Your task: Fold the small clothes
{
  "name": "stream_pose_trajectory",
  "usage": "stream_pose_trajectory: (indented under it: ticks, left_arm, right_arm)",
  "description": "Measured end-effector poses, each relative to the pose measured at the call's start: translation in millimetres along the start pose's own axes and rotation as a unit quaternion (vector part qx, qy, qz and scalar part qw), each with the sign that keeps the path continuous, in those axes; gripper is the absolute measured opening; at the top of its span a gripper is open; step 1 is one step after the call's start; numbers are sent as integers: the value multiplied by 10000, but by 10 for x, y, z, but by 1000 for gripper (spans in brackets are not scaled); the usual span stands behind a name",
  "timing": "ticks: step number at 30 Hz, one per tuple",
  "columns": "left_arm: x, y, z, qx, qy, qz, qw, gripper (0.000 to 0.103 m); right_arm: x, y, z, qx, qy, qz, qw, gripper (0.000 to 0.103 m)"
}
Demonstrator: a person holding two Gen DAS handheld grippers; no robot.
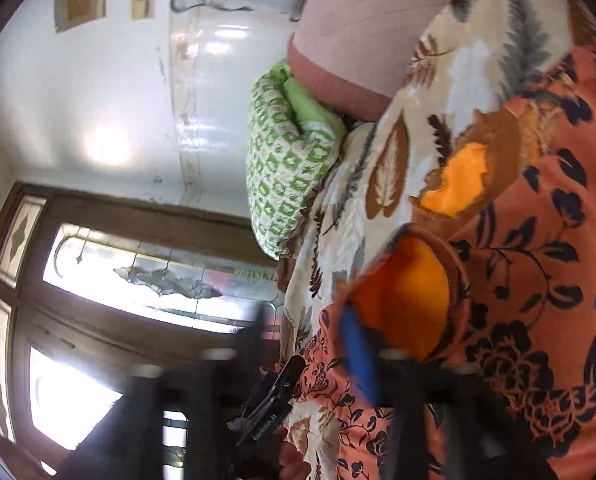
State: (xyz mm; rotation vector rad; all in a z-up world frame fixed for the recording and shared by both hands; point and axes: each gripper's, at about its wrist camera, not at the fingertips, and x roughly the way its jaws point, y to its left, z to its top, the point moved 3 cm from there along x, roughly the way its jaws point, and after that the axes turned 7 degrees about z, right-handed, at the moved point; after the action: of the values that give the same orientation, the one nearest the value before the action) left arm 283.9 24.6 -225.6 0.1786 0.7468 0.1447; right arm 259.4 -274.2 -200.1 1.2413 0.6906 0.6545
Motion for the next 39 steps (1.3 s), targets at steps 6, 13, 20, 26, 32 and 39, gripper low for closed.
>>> stream_pose_trajectory:
  ticks: [6,13,20,26,32,39]
  left_arm:
    - [74,202,-29,-283,146,166,9994,103]
    - [128,112,-35,-239,290,71,9993,103]
    - [183,294,-77,-147,343,476,9982,103]
    - [225,390,-59,-442,456,258,9976,103]
    - [130,74,-9,-238,238,-219,9992,103]
    - [452,-311,-67,-104,830,-172,9964,103]
  right_arm:
    - [225,188,-169,-156,451,541,9974,76]
    - [-95,-281,88,185,-375,-1273,9910,76]
    - [514,-499,56,682,-72,-1154,9909,76]
    - [827,654,-43,-782,449,480,9948,76]
    - [49,157,98,-957,-136,-1300,9868,72]
    - [-1140,-528,359,-354,-1017,-2308,9670,39]
